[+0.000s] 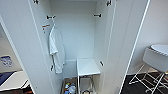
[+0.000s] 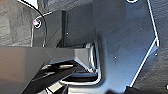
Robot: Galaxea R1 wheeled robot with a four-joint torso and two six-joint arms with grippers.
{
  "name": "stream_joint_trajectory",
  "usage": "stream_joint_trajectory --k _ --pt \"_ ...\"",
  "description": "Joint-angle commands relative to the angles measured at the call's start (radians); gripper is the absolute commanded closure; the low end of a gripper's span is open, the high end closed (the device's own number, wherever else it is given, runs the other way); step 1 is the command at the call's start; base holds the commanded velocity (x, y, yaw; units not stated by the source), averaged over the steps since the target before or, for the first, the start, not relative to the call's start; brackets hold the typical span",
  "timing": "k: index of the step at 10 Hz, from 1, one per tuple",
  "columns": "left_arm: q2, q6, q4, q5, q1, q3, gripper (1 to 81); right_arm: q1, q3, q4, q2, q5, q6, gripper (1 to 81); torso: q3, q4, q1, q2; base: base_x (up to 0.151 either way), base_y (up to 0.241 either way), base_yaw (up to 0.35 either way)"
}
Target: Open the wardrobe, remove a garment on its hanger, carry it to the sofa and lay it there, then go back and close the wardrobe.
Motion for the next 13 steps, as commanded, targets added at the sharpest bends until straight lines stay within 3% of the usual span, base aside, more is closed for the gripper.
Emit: stream_joint_trajectory --k 1,10,13 --pt "-0.001 0.0 -0.007 0.041 -0.041 -0.001 1.0 0.027 0.005 -0.007 0.01 -0.066 0.003 1.0 0.0 0.0 0.001 0.0 0.093 0.0 0.0" --pt "-0.006 0.0 -0.007 0.041 -0.041 -0.001 1.0 0.016 0.012 -0.012 0.012 -0.054 0.002 1.0 0.0 0.0 0.001 0.0 0.113 0.0 0.0" --pt "-0.012 0.0 -0.005 0.041 -0.041 -0.001 1.0 0.015 0.009 -0.01 0.01 -0.053 0.002 1.0 0.0 0.0 0.003 0.0 0.0 0.0 0.0"
